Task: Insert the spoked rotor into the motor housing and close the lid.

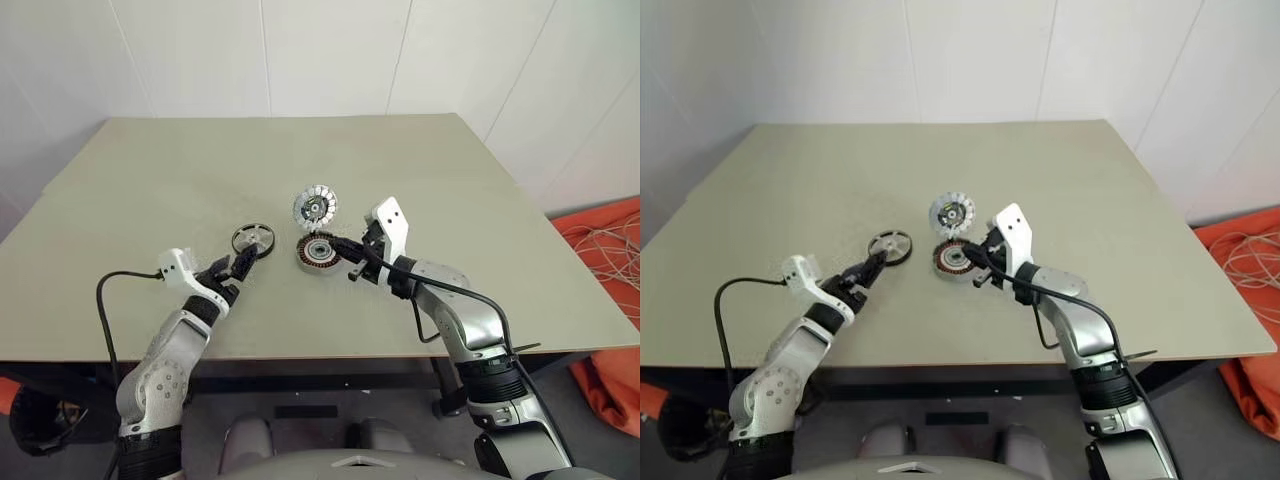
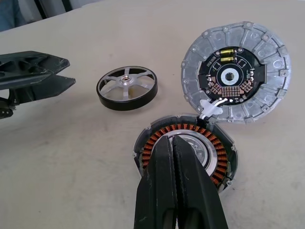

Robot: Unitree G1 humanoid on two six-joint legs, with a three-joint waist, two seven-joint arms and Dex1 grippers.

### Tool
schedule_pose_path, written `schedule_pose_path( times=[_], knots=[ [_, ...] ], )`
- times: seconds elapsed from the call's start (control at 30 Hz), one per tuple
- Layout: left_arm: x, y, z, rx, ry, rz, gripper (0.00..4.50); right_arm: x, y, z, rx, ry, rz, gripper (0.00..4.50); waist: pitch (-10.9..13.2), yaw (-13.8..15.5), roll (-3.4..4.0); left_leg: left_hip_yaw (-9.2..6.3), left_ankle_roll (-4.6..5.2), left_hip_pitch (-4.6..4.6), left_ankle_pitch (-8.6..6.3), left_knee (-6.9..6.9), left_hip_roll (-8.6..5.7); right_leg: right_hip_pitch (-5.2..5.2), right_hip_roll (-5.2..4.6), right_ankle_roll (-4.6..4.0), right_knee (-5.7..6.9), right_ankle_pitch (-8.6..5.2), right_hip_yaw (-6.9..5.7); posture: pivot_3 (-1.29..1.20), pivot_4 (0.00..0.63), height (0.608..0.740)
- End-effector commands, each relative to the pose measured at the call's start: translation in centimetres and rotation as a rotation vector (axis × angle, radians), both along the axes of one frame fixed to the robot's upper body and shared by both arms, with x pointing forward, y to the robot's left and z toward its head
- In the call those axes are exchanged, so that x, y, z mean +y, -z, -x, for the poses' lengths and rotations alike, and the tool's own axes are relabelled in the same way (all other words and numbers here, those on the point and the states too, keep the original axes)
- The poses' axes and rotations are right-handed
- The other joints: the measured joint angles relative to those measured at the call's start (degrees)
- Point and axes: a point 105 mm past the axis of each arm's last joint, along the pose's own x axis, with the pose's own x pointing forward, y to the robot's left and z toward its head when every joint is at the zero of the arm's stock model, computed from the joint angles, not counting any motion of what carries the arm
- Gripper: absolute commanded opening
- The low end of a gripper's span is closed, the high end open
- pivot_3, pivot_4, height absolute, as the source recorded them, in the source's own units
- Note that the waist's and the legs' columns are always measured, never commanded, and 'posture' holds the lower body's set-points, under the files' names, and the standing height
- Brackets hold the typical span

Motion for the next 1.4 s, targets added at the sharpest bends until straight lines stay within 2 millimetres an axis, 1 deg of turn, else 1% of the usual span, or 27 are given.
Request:
schedule_pose_path(
  times=[0.03,0.07,0.2,0.4,0.53,0.73,0.83,1.07,1.4],
  knots=[
    [0.4,-0.8,-0.4,0.024,-0.04,0.076,4.5,0.3,-1.8,0.1,-0.064,-0.016,-0.018,0.03,0.0,0.01,0.0,0.0,0.0,0.01,0.0,0.0,0.0,0.01,0.0,0.01,0.0,0.0,0.0,0.0,0.0,0.74],
    [0.6,-0.5,-0.4,0.045,-0.051,0.085,4.5,0.3,-1.8,0.2,-0.064,-0.018,-0.018,0.03,0.0,0.01,0.0,0.0,0.0,0.01,0.0,0.01,0.0,0.01,0.0,0.01,0.0,-0.01,0.0,0.0,0.0,0.74],
    [0.5,-0.4,-0.8,0.074,-0.067,0.165,4.5,0.4,-1.8,0.3,-0.059,-0.027,-0.025,0.03,0.0,0.04,-0.01,-0.01,0.0,0.0,0.0,0.03,0.0,0.02,0.0,0.03,0.0,-0.01,-0.01,0.0,0.0,0.74],
    [-0.1,0.0,-1.6,0.109,-0.057,0.269,4.5,0.0,-1.9,0.9,-0.046,-0.057,-0.034,0.03,0.0,0.11,-0.03,-0.02,0.0,-0.01,0.0,0.03,-0.01,0.02,0.0,0.04,-0.02,-0.01,-0.02,0.0,0.0,0.74],
    [-0.5,1.0,-2.1,0.163,-0.044,0.298,4.5,-0.1,-2.0,1.0,-0.048,-0.056,-0.031,0.03,0.01,0.15,-0.05,-0.02,0.0,-0.02,0.0,0.03,0.0,0.03,0.0,0.05,-0.03,-0.01,-0.02,0.0,0.0,0.74],
    [-1.1,1.5,-2.6,0.203,-0.035,0.334,4.5,-0.1,-2.0,1.0,-0.043,-0.046,-0.038,0.03,0.01,0.37,-0.06,-0.03,0.0,-0.01,0.0,0.03,-0.01,0.04,-0.01,0.05,-0.03,-0.02,-0.04,0.0,0.0,0.74],
    [-1.4,1.4,-2.9,0.201,-0.029,0.36,4.5,-0.2,-1.9,1.1,-0.035,-0.04,-0.042,0.03,0.01,0.56,-0.05,-0.04,0.0,0.0,0.0,0.04,-0.02,0.07,-0.02,0.06,-0.05,-0.02,-0.04,0.0,0.0,0.74],
    [-1.4,1.1,-3.8,0.18,-0.029,0.429,4.5,-0.1,-2.0,1.2,-0.03,-0.04,-0.042,0.03,0.01,1.3,-0.06,-0.04,0.0,0.02,0.0,0.04,-0.02,0.09,-0.03,0.08,-0.06,-0.03,-0.04,0.0,0.0,0.74],
    [-2.5,0.4,-4.9,0.146,-0.004,0.483,4.5,0.1,-1.9,1.4,-0.017,-0.044,-0.046,0.03,0.01,1.54,-0.07,-0.05,0.0,-0.03,0.01,0.03,-0.02,0.08,-0.03,0.09,-0.08,-0.03,-0.04,0.0,0.0,0.74]
  ],
)
